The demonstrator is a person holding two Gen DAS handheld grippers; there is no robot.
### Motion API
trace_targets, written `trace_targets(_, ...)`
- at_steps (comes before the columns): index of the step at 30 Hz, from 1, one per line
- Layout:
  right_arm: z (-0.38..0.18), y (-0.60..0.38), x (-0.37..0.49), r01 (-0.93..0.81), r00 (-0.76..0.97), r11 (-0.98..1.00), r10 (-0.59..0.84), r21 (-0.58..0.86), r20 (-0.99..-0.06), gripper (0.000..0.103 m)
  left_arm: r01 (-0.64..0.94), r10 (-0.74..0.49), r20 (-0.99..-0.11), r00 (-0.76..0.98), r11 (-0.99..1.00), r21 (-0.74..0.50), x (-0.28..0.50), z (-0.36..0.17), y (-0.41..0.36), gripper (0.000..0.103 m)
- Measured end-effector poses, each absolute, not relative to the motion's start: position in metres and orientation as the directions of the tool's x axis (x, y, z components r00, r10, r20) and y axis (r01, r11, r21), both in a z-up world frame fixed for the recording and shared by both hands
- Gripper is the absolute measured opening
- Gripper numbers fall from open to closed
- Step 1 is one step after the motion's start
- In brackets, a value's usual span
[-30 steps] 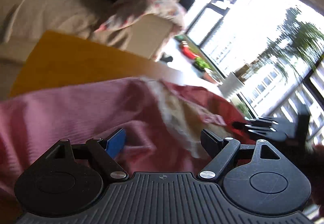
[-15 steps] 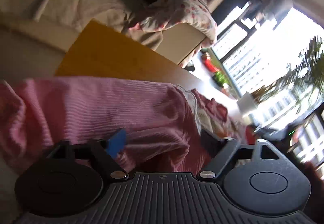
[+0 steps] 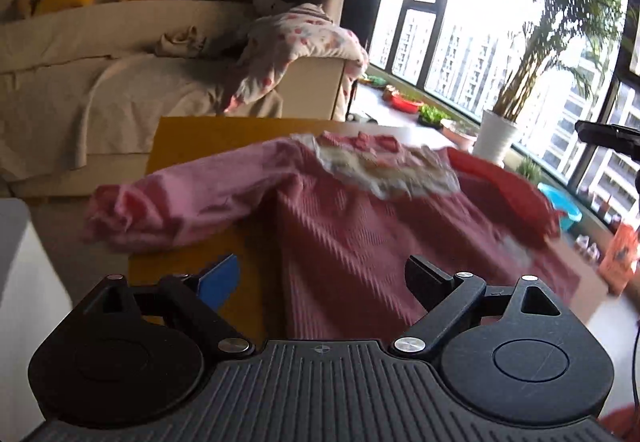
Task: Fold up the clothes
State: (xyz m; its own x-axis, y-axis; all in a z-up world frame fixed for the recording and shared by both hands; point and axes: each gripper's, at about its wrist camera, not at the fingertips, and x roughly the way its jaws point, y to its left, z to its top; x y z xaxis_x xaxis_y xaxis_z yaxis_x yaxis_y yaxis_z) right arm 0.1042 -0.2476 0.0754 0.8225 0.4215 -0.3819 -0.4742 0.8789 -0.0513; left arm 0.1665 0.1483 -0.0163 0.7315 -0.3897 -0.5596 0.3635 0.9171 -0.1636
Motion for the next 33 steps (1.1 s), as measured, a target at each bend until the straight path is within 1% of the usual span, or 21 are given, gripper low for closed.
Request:
trace_targets(2,0.052,-0.219,0.092,-0.535,0.772,0.842,0.455,-0.069,-0.444,0.067,0.365,-0.371,-0.577,0.727,0.922,-0.134,0.152,-0.019,0.147,0.094)
trace_targets(7,-0.003,-0.13,0.057,-0.723,0.606,0.688,0.583,-0.068,-0.541,0.067,0.357,-0.327,-0.599,0.731,0.931,-0.072,0.128,-0.023,0.144,0.094)
trace_targets(10,-0.029,-0.08,0.038,-0.802,0.546,0.579,0.606,-0.149,-0.578,0.067,0.364,-0.304,-0.604,0.737,0.931,-0.025,0.121,-0.021,0.144,0.095)
trace_targets(12,-0.039,-0.062,0.037,-0.807,0.548,0.556,0.582,-0.197,-0.601,0.065,0.371,-0.296,-0.606,0.738,0.929,-0.002,0.116,-0.021,0.145,0.095)
trace_targets(13,-0.043,-0.054,0.036,-0.808,0.55,0.546,0.568,-0.22,-0.611,0.062,0.376,-0.298,-0.606,0.738,0.927,0.003,0.114,-0.021,0.144,0.095)
trace_targets(15,-0.038,-0.056,0.042,-0.787,0.583,0.56,0.538,-0.258,-0.609,0.028,0.394,-0.309,-0.603,0.735,0.919,0.009,0.112,-0.02,0.141,0.096)
trace_targets(16,-0.035,-0.058,0.046,-0.775,0.599,0.568,0.523,-0.277,-0.606,0.008,0.405,-0.314,-0.601,0.735,0.914,0.017,0.112,-0.02,0.137,0.097)
trace_targets(19,-0.003,-0.073,0.07,-0.722,0.655,0.64,0.513,-0.262,-0.555,0.003,0.44,-0.323,-0.59,0.74,0.896,0.062,0.116,-0.021,0.118,0.097)
trace_targets(23,0.053,-0.098,0.098,-0.677,0.689,0.719,0.545,-0.156,-0.478,0.003,0.477,-0.311,-0.554,0.772,0.86,0.182,0.127,-0.025,0.079,0.097)
trace_targets(26,0.073,-0.11,0.108,-0.67,0.695,0.734,0.564,-0.115,-0.445,0.003,0.465,-0.267,-0.528,0.806,0.838,0.286,0.141,-0.032,0.049,0.097)
trace_targets(28,0.07,-0.114,0.109,-0.676,0.687,0.73,0.575,-0.101,-0.444,0.003,0.432,-0.215,-0.515,0.829,0.832,0.347,0.156,-0.039,0.036,0.096)
trace_targets(29,0.069,-0.117,0.109,-0.679,0.683,0.728,0.579,-0.094,-0.444,0.003,0.415,-0.191,-0.518,0.834,0.836,0.359,0.165,-0.043,0.034,0.093)
trace_targets(31,0.063,-0.121,0.109,-0.684,0.678,0.724,0.587,-0.086,-0.443,0.003,0.386,-0.152,-0.529,0.835,0.847,0.366,0.184,-0.051,0.031,0.073)
trace_targets(32,0.059,-0.124,0.11,-0.686,0.676,0.723,0.59,-0.085,-0.441,0.003,0.38,-0.147,-0.545,0.825,0.859,0.343,0.192,-0.054,0.034,0.068)
trace_targets(33,0.053,-0.129,0.107,-0.685,0.681,0.723,0.59,-0.092,-0.435,0.003,0.37,-0.147,-0.557,0.818,0.875,0.312,0.198,-0.055,0.039,0.058)
